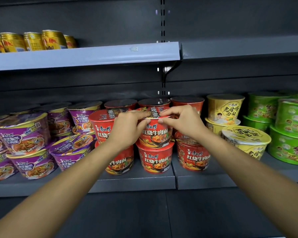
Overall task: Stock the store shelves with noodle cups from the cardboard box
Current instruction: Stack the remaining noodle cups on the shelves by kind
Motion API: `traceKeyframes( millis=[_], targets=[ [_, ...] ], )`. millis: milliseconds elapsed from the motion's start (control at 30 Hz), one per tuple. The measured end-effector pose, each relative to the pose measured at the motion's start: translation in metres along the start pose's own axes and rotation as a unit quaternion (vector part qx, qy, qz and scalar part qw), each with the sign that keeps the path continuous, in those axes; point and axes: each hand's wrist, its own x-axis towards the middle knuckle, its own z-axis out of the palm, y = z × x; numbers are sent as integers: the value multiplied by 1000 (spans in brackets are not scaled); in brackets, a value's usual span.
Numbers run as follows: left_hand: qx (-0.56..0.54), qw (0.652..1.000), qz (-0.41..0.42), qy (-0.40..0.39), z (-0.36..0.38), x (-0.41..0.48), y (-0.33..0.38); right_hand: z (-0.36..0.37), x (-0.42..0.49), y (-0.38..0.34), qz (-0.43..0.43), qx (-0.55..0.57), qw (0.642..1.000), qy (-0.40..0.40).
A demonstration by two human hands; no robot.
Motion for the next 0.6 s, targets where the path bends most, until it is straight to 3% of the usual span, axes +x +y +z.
traceKeyframes(
  millis=[600],
  targets=[
    [-6,1000,-3,0,0,1,-2,-5,1,-1,-3,-1,1000,-25]
  ],
)
